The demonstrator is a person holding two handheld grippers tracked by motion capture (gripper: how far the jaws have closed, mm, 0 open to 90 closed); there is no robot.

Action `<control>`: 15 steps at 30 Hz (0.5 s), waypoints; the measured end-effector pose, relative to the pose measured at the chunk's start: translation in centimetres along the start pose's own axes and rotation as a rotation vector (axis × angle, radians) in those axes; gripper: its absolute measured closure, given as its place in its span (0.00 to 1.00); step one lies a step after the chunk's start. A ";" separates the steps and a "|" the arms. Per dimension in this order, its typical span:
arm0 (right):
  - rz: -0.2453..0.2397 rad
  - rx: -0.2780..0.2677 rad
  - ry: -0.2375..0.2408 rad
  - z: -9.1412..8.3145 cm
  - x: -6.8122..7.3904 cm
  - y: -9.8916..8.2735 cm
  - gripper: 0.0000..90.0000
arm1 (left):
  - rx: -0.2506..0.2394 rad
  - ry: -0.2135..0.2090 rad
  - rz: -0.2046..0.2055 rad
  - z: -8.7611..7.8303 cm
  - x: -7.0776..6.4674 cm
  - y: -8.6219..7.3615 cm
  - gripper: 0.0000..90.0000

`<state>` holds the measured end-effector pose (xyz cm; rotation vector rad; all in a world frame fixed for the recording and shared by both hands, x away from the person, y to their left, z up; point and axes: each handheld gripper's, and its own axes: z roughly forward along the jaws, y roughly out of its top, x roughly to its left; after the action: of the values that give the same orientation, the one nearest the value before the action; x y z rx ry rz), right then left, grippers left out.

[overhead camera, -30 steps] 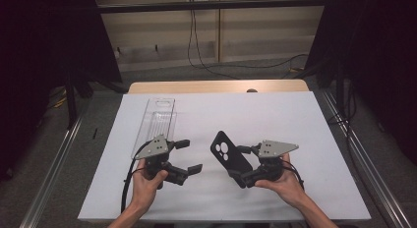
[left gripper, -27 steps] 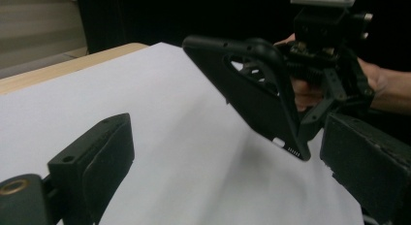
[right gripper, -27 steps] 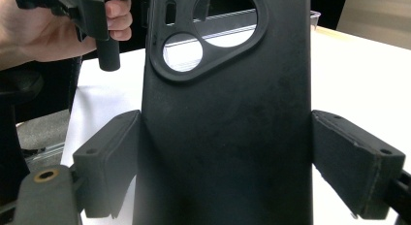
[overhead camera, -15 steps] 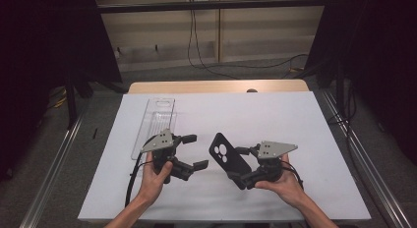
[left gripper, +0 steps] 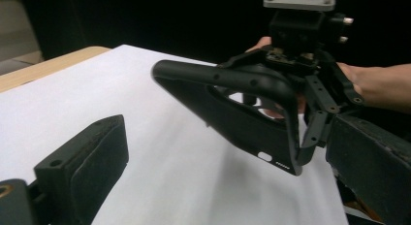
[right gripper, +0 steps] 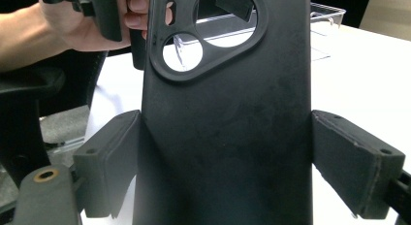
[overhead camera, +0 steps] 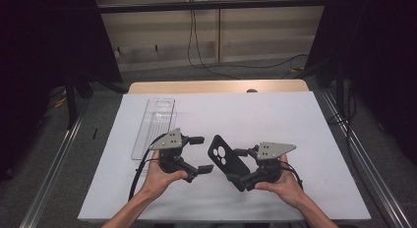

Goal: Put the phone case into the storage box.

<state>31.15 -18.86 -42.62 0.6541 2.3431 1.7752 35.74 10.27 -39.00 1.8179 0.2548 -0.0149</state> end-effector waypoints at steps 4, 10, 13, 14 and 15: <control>-0.003 0.000 0.008 -0.1 0.0 0.0 0.15 | -0.001 -0.010 0.003 0.1 0.1 0.3 0.03; -0.006 0.005 0.024 0.0 0.0 0.0 0.15 | 0.023 -0.038 0.006 0.2 0.5 0.5 0.04; -0.007 0.010 0.031 0.0 0.0 -0.1 0.15 | 0.037 -0.047 0.015 0.2 0.7 0.7 0.04; -0.004 0.011 0.033 0.1 0.1 -0.1 0.15 | 0.038 -0.048 0.015 0.2 0.7 0.8 0.04; -0.007 0.012 0.035 0.1 0.1 -0.1 0.15 | 0.050 -0.055 0.020 0.2 0.8 0.9 0.04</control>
<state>31.12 -18.78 -42.72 0.6214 2.3772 1.7853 36.70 9.99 -38.35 1.8670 0.1984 -0.0573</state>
